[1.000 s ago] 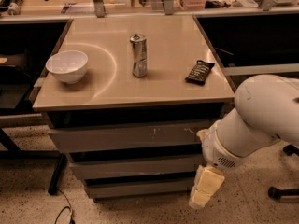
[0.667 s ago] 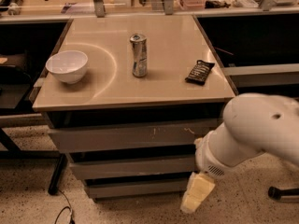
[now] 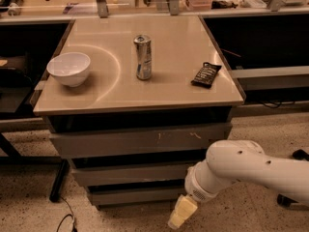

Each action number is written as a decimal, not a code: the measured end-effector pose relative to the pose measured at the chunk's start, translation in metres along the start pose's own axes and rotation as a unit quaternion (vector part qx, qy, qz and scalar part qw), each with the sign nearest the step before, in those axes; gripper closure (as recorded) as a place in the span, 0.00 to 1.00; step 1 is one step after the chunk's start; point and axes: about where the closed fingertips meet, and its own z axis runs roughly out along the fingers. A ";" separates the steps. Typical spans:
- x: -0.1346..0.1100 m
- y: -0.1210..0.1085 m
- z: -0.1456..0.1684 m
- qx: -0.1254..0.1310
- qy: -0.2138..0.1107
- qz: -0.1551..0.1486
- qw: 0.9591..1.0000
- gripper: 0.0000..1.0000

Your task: Open bottom drawer

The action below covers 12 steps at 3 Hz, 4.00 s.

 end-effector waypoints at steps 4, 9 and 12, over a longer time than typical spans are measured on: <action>0.014 -0.027 0.123 -0.065 -0.070 0.046 0.994 0.00; 0.034 -0.067 0.233 -0.098 -0.142 0.053 0.984 0.00; 0.062 -0.119 0.286 -0.072 -0.178 0.058 0.980 0.00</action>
Offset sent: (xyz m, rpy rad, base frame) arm 0.0074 0.0085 -0.0345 0.0500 0.0244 -0.0303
